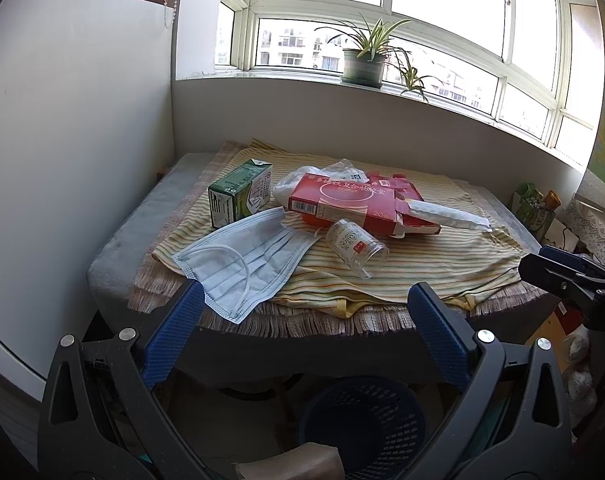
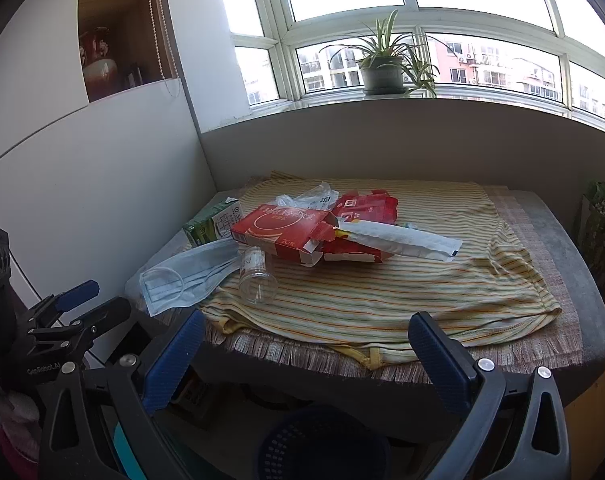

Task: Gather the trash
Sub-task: 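Grasp the white face mask with the left gripper while the right gripper grasps the clear cup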

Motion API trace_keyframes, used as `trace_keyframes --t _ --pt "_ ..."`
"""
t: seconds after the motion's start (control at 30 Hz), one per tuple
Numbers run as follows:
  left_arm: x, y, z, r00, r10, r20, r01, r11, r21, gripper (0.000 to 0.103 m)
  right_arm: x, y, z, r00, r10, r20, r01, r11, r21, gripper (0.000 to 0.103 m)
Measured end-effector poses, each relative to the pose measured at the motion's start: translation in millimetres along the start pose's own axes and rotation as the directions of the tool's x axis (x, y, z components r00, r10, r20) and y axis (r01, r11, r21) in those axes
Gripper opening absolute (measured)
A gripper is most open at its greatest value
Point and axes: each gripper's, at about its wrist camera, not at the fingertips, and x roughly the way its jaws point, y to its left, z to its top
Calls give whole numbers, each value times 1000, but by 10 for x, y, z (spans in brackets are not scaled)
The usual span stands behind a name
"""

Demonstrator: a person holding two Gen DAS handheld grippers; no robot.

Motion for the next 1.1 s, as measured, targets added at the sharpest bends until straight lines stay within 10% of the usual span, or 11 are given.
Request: trace_keyframes --t 0.67,1.1 --pt "375 859 149 995 4 -102 -10 998 -63 103 670 145 293 979 148 -138 -145 989 28 103" --pt "1046 887 354 979 -37 -201 26 998 -54 79 1304 377 425 951 192 -244 -188 981 39 96"
